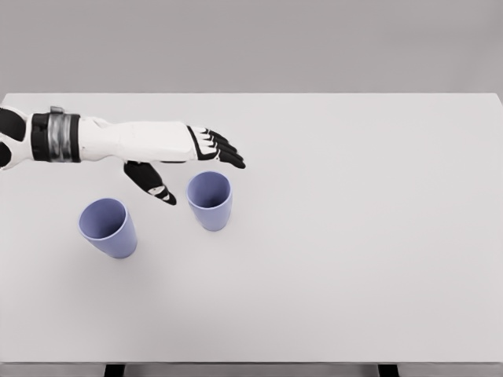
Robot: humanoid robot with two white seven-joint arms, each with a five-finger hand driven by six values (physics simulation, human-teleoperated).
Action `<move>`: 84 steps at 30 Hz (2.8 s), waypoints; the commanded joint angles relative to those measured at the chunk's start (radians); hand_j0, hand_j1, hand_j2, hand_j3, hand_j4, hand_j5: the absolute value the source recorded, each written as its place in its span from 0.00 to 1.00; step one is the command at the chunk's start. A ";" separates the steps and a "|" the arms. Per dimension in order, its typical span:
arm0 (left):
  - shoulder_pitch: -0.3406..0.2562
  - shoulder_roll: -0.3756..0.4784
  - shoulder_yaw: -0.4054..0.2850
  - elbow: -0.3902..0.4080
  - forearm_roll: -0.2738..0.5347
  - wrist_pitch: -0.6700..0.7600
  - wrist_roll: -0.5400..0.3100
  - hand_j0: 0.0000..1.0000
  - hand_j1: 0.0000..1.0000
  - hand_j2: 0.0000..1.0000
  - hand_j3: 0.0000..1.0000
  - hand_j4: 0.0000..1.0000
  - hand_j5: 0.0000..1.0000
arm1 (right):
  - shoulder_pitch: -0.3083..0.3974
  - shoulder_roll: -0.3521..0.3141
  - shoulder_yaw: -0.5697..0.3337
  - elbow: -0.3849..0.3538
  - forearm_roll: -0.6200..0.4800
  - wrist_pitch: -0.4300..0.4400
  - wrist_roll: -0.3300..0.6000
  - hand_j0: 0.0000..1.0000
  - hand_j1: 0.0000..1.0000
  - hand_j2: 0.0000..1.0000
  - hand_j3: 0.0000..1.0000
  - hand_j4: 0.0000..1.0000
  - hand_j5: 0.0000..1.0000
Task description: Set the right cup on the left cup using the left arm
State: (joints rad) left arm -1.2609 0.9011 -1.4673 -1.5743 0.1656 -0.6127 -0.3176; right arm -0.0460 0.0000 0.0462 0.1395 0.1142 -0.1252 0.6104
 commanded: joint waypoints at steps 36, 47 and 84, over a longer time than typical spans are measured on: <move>0.100 -0.090 0.002 0.120 -0.135 0.002 0.083 1.00 1.00 1.00 1.00 1.00 1.00 | 0.000 0.000 0.000 0.000 0.001 -0.001 0.000 1.00 1.00 1.00 1.00 1.00 1.00; 0.103 -0.114 0.002 0.143 -0.149 0.002 0.083 1.00 1.00 1.00 1.00 1.00 1.00 | 0.000 0.000 0.000 0.000 0.001 -0.001 0.000 1.00 1.00 1.00 1.00 1.00 1.00; 0.138 -0.125 0.021 0.154 -0.175 0.005 0.115 0.56 0.56 0.56 0.56 0.56 0.56 | 0.000 0.000 0.000 0.000 0.001 -0.001 0.000 1.00 1.00 1.00 1.00 1.00 1.00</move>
State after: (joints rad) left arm -1.1320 0.7734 -1.4496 -1.4172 -0.0175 -0.6052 -0.2024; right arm -0.0460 0.0000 0.0462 0.1396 0.1140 -0.1252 0.6104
